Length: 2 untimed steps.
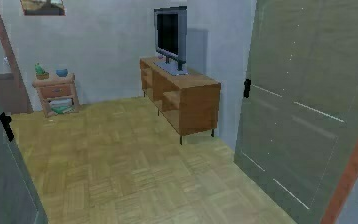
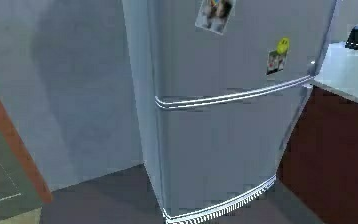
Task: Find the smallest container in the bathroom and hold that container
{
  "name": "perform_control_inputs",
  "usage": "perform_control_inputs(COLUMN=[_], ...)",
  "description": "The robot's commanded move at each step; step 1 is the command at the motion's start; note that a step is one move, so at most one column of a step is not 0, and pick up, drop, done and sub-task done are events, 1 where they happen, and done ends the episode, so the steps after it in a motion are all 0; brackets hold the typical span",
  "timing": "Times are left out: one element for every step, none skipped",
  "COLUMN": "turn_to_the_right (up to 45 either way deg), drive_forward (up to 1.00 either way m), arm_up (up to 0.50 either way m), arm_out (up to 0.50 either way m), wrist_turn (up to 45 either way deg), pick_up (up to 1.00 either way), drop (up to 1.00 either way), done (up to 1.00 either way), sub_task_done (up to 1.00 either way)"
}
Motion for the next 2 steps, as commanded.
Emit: perform_control_inputs(turn_to_the_right=[-21.0,0.0], drive_forward=[0.00,1.00], arm_up=[0.00,0.00], arm_out=[0.00,0.00], wrist_turn=[0.0,0.0], pick_up=[0.00,0.00], drop=[0.00,0.00], done=[0.00,0.00], sub_task_done=[0.00,0.00])
